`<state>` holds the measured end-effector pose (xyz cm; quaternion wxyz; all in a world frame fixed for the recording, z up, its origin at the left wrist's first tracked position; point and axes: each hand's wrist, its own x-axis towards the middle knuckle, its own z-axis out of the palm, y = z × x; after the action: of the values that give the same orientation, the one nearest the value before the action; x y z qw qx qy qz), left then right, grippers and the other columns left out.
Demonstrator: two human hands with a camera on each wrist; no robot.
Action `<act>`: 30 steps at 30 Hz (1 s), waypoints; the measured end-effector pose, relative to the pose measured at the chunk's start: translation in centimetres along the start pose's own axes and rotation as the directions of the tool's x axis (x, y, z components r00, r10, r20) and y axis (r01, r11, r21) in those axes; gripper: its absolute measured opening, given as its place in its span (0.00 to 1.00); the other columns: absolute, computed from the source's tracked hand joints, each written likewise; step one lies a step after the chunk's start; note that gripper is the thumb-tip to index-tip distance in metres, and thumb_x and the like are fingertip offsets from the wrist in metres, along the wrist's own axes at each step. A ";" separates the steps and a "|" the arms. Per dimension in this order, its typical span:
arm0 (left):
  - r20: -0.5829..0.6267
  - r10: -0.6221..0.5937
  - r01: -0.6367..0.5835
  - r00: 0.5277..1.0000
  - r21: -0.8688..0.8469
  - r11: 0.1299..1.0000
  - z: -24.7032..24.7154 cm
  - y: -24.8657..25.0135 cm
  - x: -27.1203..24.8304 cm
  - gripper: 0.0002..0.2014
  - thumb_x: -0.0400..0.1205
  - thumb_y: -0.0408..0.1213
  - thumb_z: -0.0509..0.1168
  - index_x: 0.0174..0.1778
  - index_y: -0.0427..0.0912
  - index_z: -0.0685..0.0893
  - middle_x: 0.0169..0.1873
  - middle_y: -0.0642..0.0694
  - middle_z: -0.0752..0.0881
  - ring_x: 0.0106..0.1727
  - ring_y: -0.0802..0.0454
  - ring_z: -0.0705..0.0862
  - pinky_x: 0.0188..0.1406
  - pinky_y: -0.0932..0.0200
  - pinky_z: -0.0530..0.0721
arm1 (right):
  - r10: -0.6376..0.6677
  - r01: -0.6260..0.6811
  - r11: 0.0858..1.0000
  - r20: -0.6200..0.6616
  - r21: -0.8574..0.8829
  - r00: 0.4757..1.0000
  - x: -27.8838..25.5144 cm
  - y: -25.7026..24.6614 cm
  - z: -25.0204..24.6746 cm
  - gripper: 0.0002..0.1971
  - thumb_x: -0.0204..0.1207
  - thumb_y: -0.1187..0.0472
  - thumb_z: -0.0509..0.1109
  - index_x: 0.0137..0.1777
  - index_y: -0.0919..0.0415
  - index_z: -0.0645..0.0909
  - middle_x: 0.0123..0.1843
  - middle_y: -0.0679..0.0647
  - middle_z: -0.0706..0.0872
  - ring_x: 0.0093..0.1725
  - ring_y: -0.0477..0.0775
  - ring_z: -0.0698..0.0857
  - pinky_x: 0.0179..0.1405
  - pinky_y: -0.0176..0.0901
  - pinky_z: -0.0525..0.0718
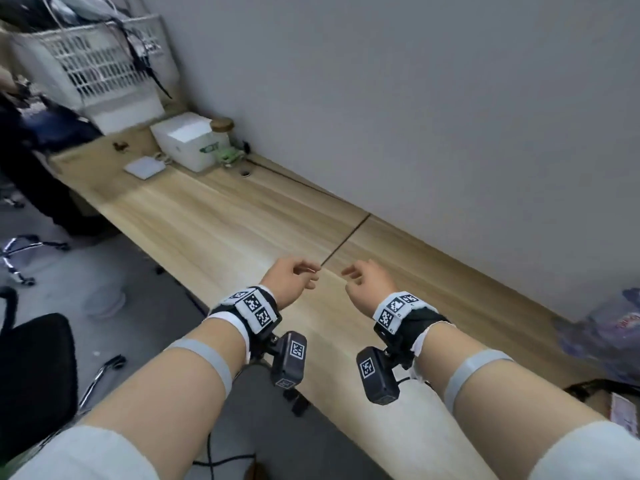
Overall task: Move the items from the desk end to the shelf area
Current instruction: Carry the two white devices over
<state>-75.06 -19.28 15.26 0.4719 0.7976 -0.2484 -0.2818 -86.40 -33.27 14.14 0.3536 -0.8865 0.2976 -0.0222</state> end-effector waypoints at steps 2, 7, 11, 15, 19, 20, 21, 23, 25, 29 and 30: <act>-0.063 -0.001 0.000 0.998 -0.019 1.000 -5.9 -1.6 0.8 0.11 0.84 0.24 0.61 0.58 0.33 0.86 0.48 0.38 0.88 0.40 0.50 0.86 0.27 0.77 0.78 | -0.024 0.023 0.999 0.029 0.029 0.999 2.6 -5.0 2.5 0.16 0.76 0.62 0.64 0.60 0.51 0.85 0.57 0.50 0.86 0.57 0.53 0.85 0.58 0.44 0.82; -0.214 -0.029 0.016 0.976 -0.061 0.998 -19.7 -5.6 2.5 0.12 0.85 0.26 0.58 0.56 0.37 0.86 0.51 0.38 0.90 0.40 0.52 0.87 0.30 0.73 0.78 | -0.044 0.022 0.978 0.100 0.207 0.994 8.8 -16.4 9.0 0.15 0.76 0.66 0.62 0.54 0.51 0.86 0.49 0.51 0.91 0.47 0.50 0.91 0.52 0.48 0.89; -0.284 -0.029 0.011 0.958 -0.064 0.998 -27.5 -7.0 3.5 0.13 0.85 0.25 0.57 0.58 0.32 0.86 0.50 0.36 0.88 0.38 0.53 0.85 0.26 0.79 0.77 | -0.035 -0.001 0.924 0.088 0.382 0.996 12.4 -23.2 12.6 0.13 0.77 0.70 0.61 0.50 0.59 0.87 0.48 0.55 0.89 0.43 0.52 0.91 0.46 0.47 0.89; -0.308 -0.026 0.005 0.951 -0.070 0.998 -33.1 -8.2 5.5 0.13 0.86 0.26 0.57 0.60 0.32 0.86 0.53 0.35 0.89 0.39 0.52 0.85 0.27 0.79 0.77 | -0.048 0.002 0.908 0.100 0.420 0.994 16.1 -27.8 14.9 0.12 0.78 0.71 0.62 0.50 0.61 0.87 0.45 0.52 0.88 0.40 0.50 0.89 0.39 0.41 0.86; -0.308 -0.036 0.022 0.951 -0.049 0.999 -37.8 -10.0 8.2 0.13 0.86 0.27 0.57 0.59 0.34 0.86 0.51 0.38 0.89 0.40 0.53 0.86 0.27 0.78 0.77 | -0.045 -0.016 0.894 0.124 0.447 0.991 20.5 -31.0 17.7 0.13 0.78 0.71 0.60 0.49 0.62 0.87 0.41 0.52 0.88 0.39 0.50 0.89 0.40 0.42 0.86; -0.301 -0.039 0.030 0.953 -0.036 0.999 -39.0 -10.6 9.0 0.13 0.86 0.27 0.57 0.59 0.35 0.86 0.50 0.39 0.89 0.40 0.54 0.86 0.28 0.78 0.77 | -0.048 -0.019 0.891 0.136 0.453 0.990 21.8 -31.7 18.6 0.13 0.78 0.71 0.60 0.48 0.61 0.86 0.41 0.53 0.88 0.37 0.49 0.88 0.39 0.42 0.85; -0.293 -0.047 0.043 0.955 -0.021 0.999 -40.2 -11.2 9.8 0.13 0.87 0.28 0.57 0.59 0.36 0.86 0.50 0.41 0.89 0.40 0.55 0.86 0.29 0.77 0.77 | -0.049 -0.027 0.886 0.151 0.463 0.987 23.2 -32.4 19.6 0.13 0.78 0.71 0.59 0.46 0.60 0.86 0.41 0.53 0.88 0.36 0.49 0.88 0.38 0.42 0.84; -0.284 -0.066 0.071 0.957 0.008 0.997 -42.9 -12.5 11.8 0.12 0.87 0.30 0.58 0.58 0.40 0.87 0.49 0.45 0.90 0.40 0.58 0.88 0.31 0.73 0.79 | -0.042 -0.056 0.871 0.187 0.489 0.981 26.3 -33.8 21.8 0.13 0.78 0.71 0.60 0.42 0.58 0.85 0.41 0.55 0.87 0.35 0.49 0.87 0.36 0.41 0.82; -0.288 -0.079 0.091 0.954 0.026 0.996 -45.6 -13.8 14.2 0.12 0.86 0.30 0.59 0.57 0.42 0.87 0.48 0.46 0.90 0.41 0.59 0.89 0.36 0.68 0.81 | -0.035 -0.088 0.855 0.225 0.511 0.974 29.4 -35.3 23.9 0.13 0.79 0.71 0.60 0.41 0.57 0.84 0.42 0.56 0.87 0.35 0.49 0.87 0.35 0.41 0.82; -0.306 -0.112 0.137 0.946 0.060 0.989 -52.0 -15.9 20.6 0.11 0.86 0.30 0.59 0.54 0.44 0.87 0.47 0.48 0.91 0.42 0.58 0.90 0.41 0.63 0.83 | 0.003 -0.160 0.825 0.279 0.541 0.960 36.9 -39.3 28.4 0.12 0.80 0.69 0.60 0.42 0.59 0.83 0.42 0.56 0.86 0.34 0.50 0.86 0.34 0.39 0.81; -0.305 -0.123 0.150 0.944 0.066 0.987 -53.6 -16.3 22.2 0.12 0.86 0.30 0.59 0.53 0.45 0.87 0.47 0.48 0.91 0.43 0.58 0.90 0.39 0.64 0.83 | 0.021 -0.188 0.820 0.301 0.541 0.953 38.6 -40.6 29.3 0.10 0.81 0.68 0.61 0.44 0.60 0.83 0.41 0.55 0.86 0.34 0.50 0.86 0.34 0.39 0.81</act>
<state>-20.34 5.88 17.19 0.4479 0.8664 -0.1302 -0.1781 -26.57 -13.08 11.57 0.6387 -0.7185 0.2731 0.0368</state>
